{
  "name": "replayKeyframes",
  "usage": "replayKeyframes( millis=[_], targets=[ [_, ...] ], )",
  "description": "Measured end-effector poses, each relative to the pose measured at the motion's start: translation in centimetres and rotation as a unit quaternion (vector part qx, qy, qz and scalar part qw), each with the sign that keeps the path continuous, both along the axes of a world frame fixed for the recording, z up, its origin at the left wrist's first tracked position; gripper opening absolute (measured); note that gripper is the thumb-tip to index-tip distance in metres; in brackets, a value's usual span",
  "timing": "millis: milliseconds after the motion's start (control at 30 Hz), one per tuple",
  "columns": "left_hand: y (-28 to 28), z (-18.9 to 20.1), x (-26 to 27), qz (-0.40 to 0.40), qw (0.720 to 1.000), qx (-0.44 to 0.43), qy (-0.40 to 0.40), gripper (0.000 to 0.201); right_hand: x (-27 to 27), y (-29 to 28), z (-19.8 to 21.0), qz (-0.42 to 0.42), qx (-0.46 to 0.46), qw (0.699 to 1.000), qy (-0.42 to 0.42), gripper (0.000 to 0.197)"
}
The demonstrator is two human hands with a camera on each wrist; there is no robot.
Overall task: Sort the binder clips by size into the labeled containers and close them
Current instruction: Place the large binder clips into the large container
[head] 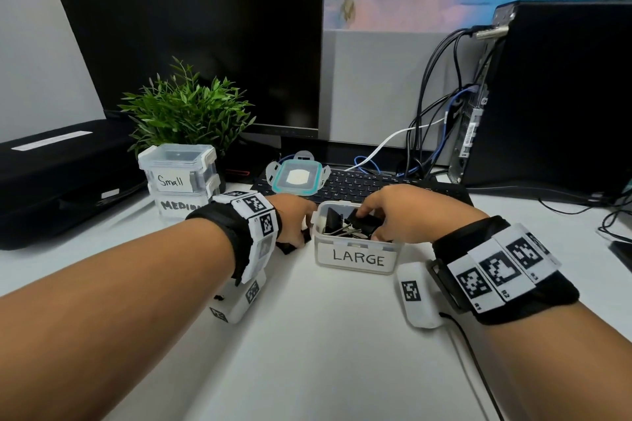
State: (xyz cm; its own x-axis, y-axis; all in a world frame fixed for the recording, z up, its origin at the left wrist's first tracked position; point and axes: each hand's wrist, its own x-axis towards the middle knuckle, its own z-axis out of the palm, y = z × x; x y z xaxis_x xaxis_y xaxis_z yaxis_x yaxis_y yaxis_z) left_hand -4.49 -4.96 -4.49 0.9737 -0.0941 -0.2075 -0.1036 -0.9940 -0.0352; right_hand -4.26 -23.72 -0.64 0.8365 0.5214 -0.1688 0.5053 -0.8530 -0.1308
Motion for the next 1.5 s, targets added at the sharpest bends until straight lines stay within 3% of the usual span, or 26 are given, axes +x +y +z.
replayKeyframes(
  millis=[400,567,667,800,900,1000,1067,1300,1500],
  targets=[
    [0.5,-0.1,-0.6,0.030,0.998,-0.033,0.052,0.051,-0.1,-0.1,-0.1,-0.004,0.003,1.000,0.003,0.046],
    [0.8,0.5,-0.8,0.069,0.994,-0.057,-0.066,0.021,0.0,-0.1,-0.1,-0.003,0.002,1.000,0.006,0.048],
    [1.1,2.0,-0.6,0.112,0.963,-0.180,-0.168,0.016,-0.1,-0.1,-0.1,-0.001,0.001,1.000,0.006,0.047],
    [0.5,5.4,-0.4,0.110,0.903,-0.308,-0.279,0.017,-0.2,-0.1,-0.1,-0.006,0.005,1.000,0.002,0.045],
    [-0.6,6.8,-0.4,0.098,0.877,-0.387,-0.268,0.014,-0.2,0.0,0.1,-0.015,0.010,1.000,-0.004,0.044],
    [-1.8,6.1,-0.5,0.074,0.903,-0.406,-0.121,0.023,-0.1,0.0,0.6,-0.051,0.025,0.998,-0.022,0.043],
    [-2.5,5.2,-0.8,0.055,0.919,-0.384,-0.069,0.024,0.0,-0.2,0.9,-0.076,0.038,0.995,-0.044,0.037],
    [-3.8,3.4,-0.9,-0.005,0.975,-0.211,-0.065,0.025,0.0,0.2,0.4,-0.063,0.046,0.997,-0.028,0.030],
    [-4.3,2.6,-0.8,-0.007,0.979,-0.179,-0.094,0.024,0.2,0.2,0.0,-0.046,0.041,0.998,-0.015,0.026]
  ],
)
